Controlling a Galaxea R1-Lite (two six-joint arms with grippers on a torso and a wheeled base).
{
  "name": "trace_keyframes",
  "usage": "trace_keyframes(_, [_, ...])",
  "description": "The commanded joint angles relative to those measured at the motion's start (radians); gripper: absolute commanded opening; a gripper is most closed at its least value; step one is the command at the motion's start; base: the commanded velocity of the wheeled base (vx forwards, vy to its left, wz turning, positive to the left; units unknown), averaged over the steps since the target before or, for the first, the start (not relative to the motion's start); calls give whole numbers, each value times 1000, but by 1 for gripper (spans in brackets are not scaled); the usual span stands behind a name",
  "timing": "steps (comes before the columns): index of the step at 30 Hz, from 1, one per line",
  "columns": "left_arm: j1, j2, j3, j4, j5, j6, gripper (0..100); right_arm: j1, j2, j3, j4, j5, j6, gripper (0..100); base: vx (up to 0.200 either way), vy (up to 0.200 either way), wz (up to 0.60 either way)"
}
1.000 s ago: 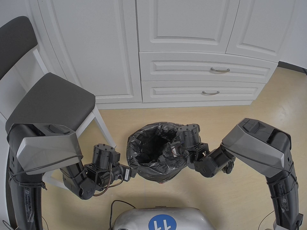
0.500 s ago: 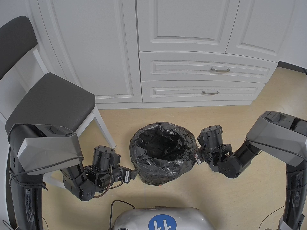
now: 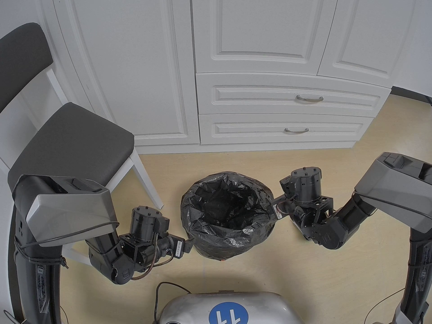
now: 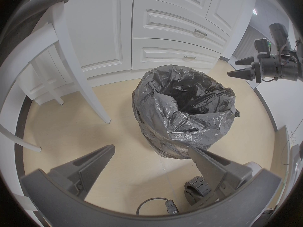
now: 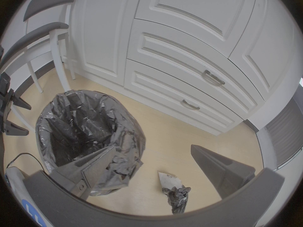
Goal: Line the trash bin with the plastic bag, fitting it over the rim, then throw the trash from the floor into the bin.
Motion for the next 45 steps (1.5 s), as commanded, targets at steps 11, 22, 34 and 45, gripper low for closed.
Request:
trace_keyframes(11, [1, 12, 2, -2, 1, 1, 100, -48, 64, -39, 138, 120, 9, 100, 0, 0, 0])
trace_keyframes(22, [1, 23, 2, -2, 1, 3, 100, -73, 105, -37, 147, 119, -22, 100, 0, 0, 0])
trace_keyframes(34, [1, 26, 0, -3, 1, 3, 100, -86, 213, -121, 146, 123, -16, 100, 0, 0, 0])
trace_keyframes(45, [1, 41, 2, -46, 2, 3, 100, -105, 314, -215, 140, 125, 4, 100, 0, 0, 0])
